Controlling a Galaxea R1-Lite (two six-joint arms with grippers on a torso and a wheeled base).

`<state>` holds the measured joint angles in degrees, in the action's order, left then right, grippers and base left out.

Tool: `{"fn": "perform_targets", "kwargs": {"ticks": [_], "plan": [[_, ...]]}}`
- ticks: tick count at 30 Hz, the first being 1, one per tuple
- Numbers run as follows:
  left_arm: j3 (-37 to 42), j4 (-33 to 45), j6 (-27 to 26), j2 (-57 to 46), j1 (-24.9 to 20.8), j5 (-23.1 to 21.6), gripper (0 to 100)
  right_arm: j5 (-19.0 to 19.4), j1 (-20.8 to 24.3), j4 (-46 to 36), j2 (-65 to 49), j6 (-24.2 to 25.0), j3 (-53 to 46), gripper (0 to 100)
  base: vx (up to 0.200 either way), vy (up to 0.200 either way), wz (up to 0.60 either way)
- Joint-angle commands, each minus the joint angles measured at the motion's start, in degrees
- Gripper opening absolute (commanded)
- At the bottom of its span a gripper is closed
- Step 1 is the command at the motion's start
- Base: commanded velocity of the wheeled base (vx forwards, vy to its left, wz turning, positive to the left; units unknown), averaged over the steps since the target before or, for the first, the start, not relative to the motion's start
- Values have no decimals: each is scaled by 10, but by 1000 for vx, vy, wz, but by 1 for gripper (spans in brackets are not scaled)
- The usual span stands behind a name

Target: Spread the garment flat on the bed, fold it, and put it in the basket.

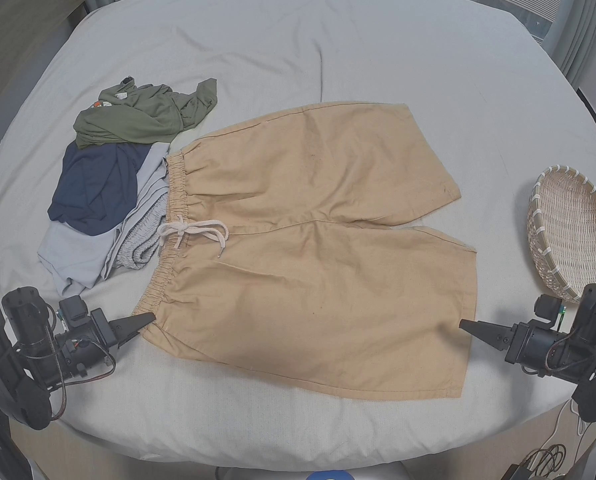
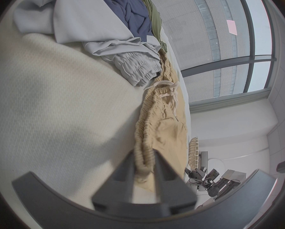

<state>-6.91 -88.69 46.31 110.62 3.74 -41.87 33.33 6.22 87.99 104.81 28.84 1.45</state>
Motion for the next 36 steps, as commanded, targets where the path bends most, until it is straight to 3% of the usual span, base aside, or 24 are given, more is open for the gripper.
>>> {"fn": "perform_targets", "kwargs": {"ticks": [1,11,26,27,36], "plan": [[2,-1,-1,-1,-2,0,0,2,6,-29,8,-1,-15,100,0,0,0],[12,-1,-2,-1,-9,1,0,10,53,-88,36,-4,-15,100,0,0,0],[6,-1,-2,1,-10,2,0,10,83,-179,-8,-5,-15,100,0,0,0],[6,-1,-2,1,-10,2,0,11,84,-179,-8,-5,-15,0,0,0,0],[7,-1,-2,3,-9,2,0,10,85,-186,-5,-4,-15,0,0,0,0]]}}
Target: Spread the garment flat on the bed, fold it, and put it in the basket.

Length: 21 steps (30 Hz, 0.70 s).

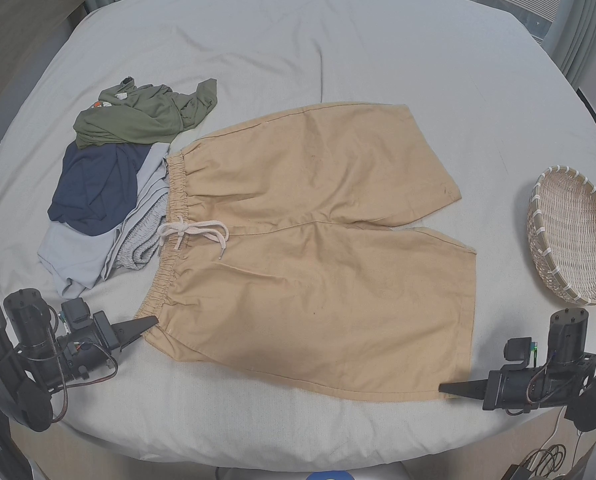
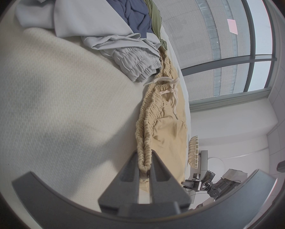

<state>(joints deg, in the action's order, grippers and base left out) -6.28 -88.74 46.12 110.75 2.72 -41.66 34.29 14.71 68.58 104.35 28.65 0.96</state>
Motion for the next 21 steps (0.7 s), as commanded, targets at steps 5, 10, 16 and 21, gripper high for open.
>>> {"fn": "perform_targets", "kwargs": {"ticks": [5,10,16,21], "plan": [[9,0,4,-4,0,-5,0,2,-7,7,-6,-2,-10,0,0,0,0],[58,7,8,-19,-19,-27,0,2,4,-70,-36,-2,-10,0,0,0,0],[62,115,-2,-33,-31,-29,0,1,31,-166,-91,-3,-10,0,0,0,0],[62,177,-47,-47,-20,-29,0,0,34,-225,-140,-4,-10,0,0,0,0]]}}
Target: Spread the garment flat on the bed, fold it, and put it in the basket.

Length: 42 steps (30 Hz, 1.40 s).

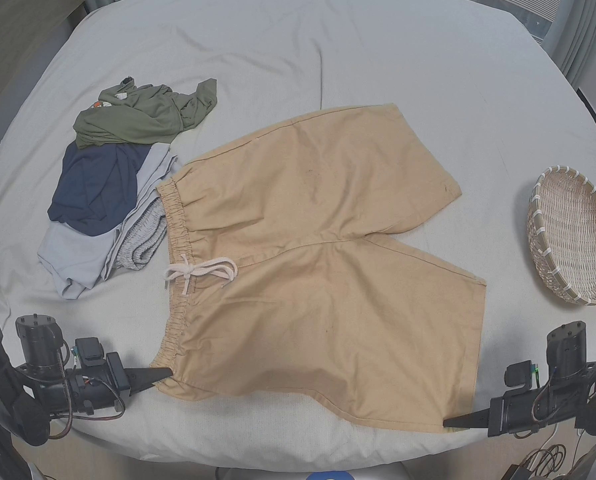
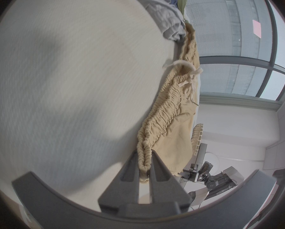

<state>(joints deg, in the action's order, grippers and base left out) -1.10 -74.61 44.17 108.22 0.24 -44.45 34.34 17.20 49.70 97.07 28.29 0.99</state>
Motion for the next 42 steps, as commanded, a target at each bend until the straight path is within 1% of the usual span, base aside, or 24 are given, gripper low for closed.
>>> {"fn": "perform_targets", "kwargs": {"ticks": [1,3,4,5,7,8,13,16,17,20,21,22,25,26,27,29,30,31,32,34,36,39,42], "plan": [[10,51,-36,-28,8,-1,0,-1,10,-47,-76,-1,-10,0,0,0,0],[10,79,-51,-40,15,0,0,-2,13,-69,-94,-1,-10,0,0,0,0],[10,106,-71,-49,21,0,0,-2,16,-90,-113,-1,-10,0,0,0,0],[10,106,-71,-49,21,0,0,-2,16,-90,-113,-1,-10,0,0,0,0],[10,150,-107,-68,27,-1,0,-2,17,-117,-143,-2,-10,0,0,0,0],[10,158,-112,-72,27,-1,0,-2,17,-126,-151,-4,-10,0,0,0,0],[9,157,-114,-88,28,-1,0,-2,12,-141,-170,-7,-10,0,0,0,0],[-11,151,-109,-139,27,-11,0,-2,-5,-136,-198,-7,17,0,0,0,0],[-11,151,-109,-139,27,-11,0,-2,-5,-136,-198,-7,17,0,0,0,0],[-44,151,-90,-209,11,-16,0,-3,-50,-132,-242,-6,98,0,0,0,0],[-51,151,-86,-219,5,-15,0,-3,-59,-133,-246,-5,114,0,0,0,0],[-65,151,-79,-237,-5,-13,0,-2,-79,-135,-247,-5,149,0,0,0,0],[-102,150,-66,-264,-17,-10,0,-2,-107,-135,-240,-3,226,0,0,0,0],[-104,150,-66,-265,-18,-10,0,-2,-108,-135,-240,-2,229,0,0,0,0],[-125,149,-67,-268,-21,-7,0,-2,-116,-133,-225,-2,267,0,0,0,0],[-148,146,-67,-265,-22,-2,0,-2,-118,-131,-203,-1,310,0,0,0,0],[-151,145,-67,-264,-22,-1,0,-2,-118,-131,-201,-1,316,0,0,0,0],[-165,140,-67,-260,-23,6,0,-2,-118,-131,-186,1,347,0,0,0,0],[-165,140,-67,-260,-23,6,0,-2,-118,-131,-186,1,347,0,0,0,0],[-181,127,-67,-245,-24,23,0,-3,-118,-131,-157,8,403,0,0,0,0],[-187,119,-66,-239,-29,29,0,-3,-118,-131,-147,12,426,0,0,0,0],[-194,102,-65,-225,-41,45,0,-4,-117,-132,-121,18,480,0,0,0,0],[-195,89,-65,-221,-54,58,0,-3,-117,-135,-104,18,513,0,0,0,0]]}}
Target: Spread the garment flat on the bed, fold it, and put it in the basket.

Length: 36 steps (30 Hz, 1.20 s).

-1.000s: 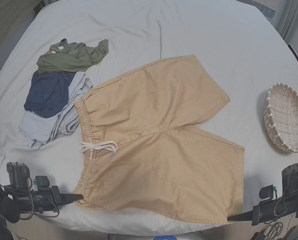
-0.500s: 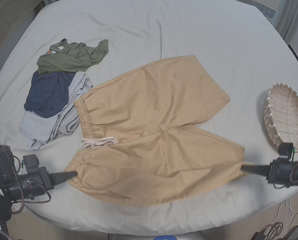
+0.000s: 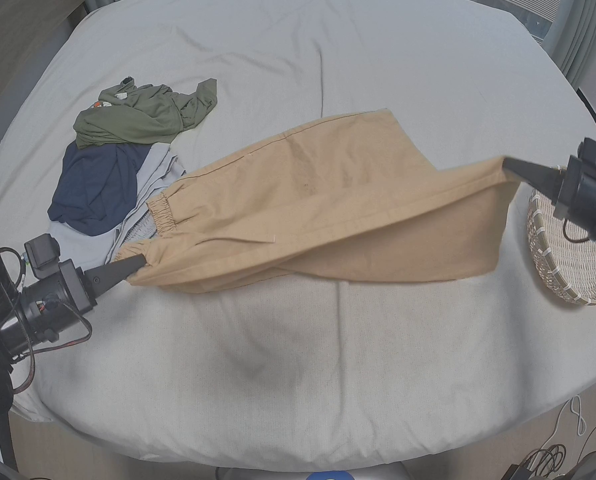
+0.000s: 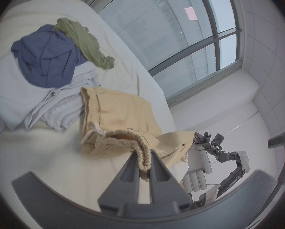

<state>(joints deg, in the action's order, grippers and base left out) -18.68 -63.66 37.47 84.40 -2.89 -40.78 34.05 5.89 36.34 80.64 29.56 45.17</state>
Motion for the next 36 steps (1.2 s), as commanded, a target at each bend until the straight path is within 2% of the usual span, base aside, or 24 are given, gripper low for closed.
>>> {"fn": "perform_targets", "kwargs": {"ticks": [1,7,11,18,26,36], "plan": [[-22,-25,2,19,-27,30,0,0,-4,-2,69,5,89,0,0,0,0],[-35,-31,7,25,-32,48,0,0,-4,-3,98,5,138,0,0,0,0],[-44,-33,35,24,-32,51,0,1,-4,-3,118,5,171,0,0,0,0],[-42,-37,37,23,-32,74,0,1,-3,-22,140,5,222,0,0,0,0],[-40,-42,38,17,-26,75,0,1,-3,-31,159,5,253,0,0,0,0],[-49,-71,71,30,-26,75,0,0,-3,-51,196,6,303,0,0,0,0]]}}
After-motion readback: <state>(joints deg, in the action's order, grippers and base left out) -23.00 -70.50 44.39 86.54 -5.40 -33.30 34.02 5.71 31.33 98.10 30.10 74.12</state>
